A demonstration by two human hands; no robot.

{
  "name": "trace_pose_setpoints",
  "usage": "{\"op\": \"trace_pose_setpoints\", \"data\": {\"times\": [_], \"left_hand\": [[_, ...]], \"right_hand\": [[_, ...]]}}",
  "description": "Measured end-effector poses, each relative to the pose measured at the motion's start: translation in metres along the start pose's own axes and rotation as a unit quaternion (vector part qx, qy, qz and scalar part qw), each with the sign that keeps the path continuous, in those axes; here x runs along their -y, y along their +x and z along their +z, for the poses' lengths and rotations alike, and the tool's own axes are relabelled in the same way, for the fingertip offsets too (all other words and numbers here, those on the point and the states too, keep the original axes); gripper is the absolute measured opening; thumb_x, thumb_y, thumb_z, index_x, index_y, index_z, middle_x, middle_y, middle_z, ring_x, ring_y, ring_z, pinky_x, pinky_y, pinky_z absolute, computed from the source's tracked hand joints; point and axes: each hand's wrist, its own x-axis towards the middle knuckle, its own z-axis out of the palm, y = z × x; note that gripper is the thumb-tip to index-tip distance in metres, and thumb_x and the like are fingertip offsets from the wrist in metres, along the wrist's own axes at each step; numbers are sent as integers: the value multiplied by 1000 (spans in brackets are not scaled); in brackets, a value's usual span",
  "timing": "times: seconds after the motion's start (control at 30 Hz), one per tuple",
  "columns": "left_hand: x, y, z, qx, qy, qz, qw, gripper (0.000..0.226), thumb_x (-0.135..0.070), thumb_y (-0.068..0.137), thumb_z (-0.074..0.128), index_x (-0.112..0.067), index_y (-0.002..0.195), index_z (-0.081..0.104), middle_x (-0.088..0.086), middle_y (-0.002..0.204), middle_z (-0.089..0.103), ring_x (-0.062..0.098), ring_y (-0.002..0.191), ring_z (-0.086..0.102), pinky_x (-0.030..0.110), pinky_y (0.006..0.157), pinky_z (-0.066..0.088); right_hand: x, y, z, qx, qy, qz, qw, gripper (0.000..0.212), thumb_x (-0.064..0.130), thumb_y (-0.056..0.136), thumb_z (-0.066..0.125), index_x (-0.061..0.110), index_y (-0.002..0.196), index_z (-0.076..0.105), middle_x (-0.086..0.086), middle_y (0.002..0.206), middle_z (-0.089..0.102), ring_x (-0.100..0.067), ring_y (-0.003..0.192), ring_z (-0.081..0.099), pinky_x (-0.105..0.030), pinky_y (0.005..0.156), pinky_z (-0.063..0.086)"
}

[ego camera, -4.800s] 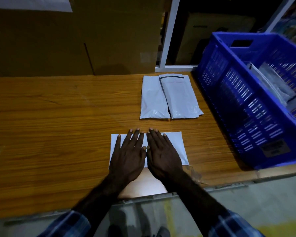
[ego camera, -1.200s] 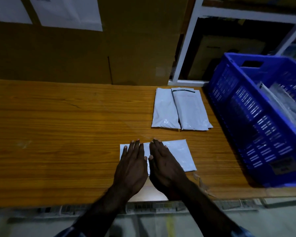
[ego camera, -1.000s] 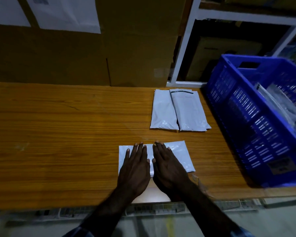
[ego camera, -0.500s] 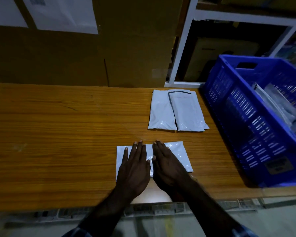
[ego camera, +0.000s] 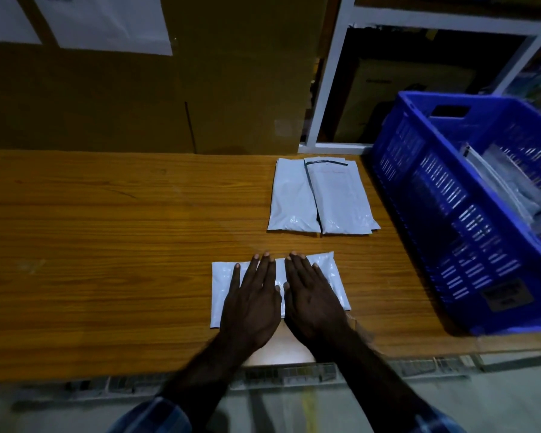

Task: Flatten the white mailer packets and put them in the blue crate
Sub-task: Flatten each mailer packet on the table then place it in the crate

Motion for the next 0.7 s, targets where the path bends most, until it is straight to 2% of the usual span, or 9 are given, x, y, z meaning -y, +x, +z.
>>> {"op": "trace_pose_setpoints", "data": {"times": [0.17,0.3,0.47,0.53,0.6,0.63,0.7], "left_hand": [[-5,9,-6,-12,-2,10,1000,56,-30,97,27,-3,140,49,15,146,47,28,139,40,50,109,23],[-15,14,-2,-10,-7,28,1000,55,-30,96,28,-4,140,50,14,146,48,27,139,41,50,108,23],[-16,12,5,-2,5,31,999,56,-30,98,26,-4,142,47,14,149,43,27,143,34,51,112,22],[-17,12,6,2,16,32,999,56,-30,98,24,-4,142,47,15,149,44,28,142,34,52,112,22],[-18,15,5,-3,17,34,999,56,-29,97,25,-3,139,50,16,147,46,30,140,38,53,111,21],[-20,16,5,-7,17,40,999,56,-29,96,26,-2,139,50,16,146,47,30,139,39,53,111,22],[-26,18,4,-14,17,61,998,56,-28,94,27,-2,139,50,17,144,49,30,137,42,54,109,23]], "right_hand": [[-4,4,-13,-19,10,4,1000,52,23,104,27,-8,142,44,-26,149,41,-38,141,38,-53,113,35],[-16,2,-14,-14,-11,-3,1000,52,22,103,29,-9,142,42,-26,149,40,-38,141,37,-55,110,38],[-18,-2,-8,-14,-23,-15,1000,51,22,106,30,-8,146,37,-25,154,33,-34,147,27,-48,119,26],[-18,0,-8,8,-12,-5,1000,55,28,107,20,-7,147,36,-24,155,31,-34,147,26,-48,120,24],[-20,9,-14,35,13,5,999,70,40,104,6,-6,149,33,-23,157,28,-34,148,24,-46,121,19],[-22,12,-20,51,8,1,999,72,42,101,7,-5,149,33,-23,157,28,-34,148,25,-43,120,16],[-25,15,-27,37,13,21,999,65,34,99,20,-8,142,43,-27,148,41,-38,140,39,-46,116,22]]}}
